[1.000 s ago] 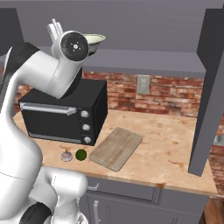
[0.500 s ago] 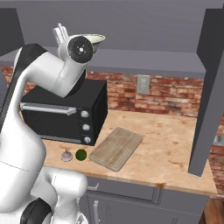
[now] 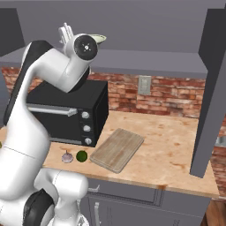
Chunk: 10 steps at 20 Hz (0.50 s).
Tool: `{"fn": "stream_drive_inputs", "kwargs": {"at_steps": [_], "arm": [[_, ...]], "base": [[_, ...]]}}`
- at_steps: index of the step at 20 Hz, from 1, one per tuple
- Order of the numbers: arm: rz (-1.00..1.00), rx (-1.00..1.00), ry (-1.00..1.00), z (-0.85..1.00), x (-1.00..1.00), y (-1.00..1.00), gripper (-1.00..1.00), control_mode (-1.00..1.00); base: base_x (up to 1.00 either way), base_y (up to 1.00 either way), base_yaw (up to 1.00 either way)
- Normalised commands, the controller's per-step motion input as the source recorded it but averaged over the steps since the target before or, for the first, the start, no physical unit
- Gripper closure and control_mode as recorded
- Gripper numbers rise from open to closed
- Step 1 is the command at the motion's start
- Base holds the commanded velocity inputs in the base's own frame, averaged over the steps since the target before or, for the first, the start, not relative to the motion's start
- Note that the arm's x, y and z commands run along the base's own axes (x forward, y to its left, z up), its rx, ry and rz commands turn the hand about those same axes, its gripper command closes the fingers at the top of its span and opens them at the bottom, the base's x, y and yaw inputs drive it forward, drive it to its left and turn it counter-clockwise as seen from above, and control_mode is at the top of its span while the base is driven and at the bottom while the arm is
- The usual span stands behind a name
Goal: Open the cabinet. Place the bowl and condiment on the counter. Then place the lime and garlic on the cutting board.
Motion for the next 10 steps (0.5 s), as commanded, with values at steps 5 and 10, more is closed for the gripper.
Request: {"fn": "stream_drive_inputs", "kwargs": {"at_steps": [5, 10], "arm": [[0.0, 0.0, 0.0, -0.02, 0.28, 0.02, -1.0, -1.0], [0.0, 0.0, 0.02, -0.04, 0.29, 0.06, -1.0, -1.0]], "base": [[0.0, 0.0, 0.0], [0.0, 0.0, 0.0]]}}
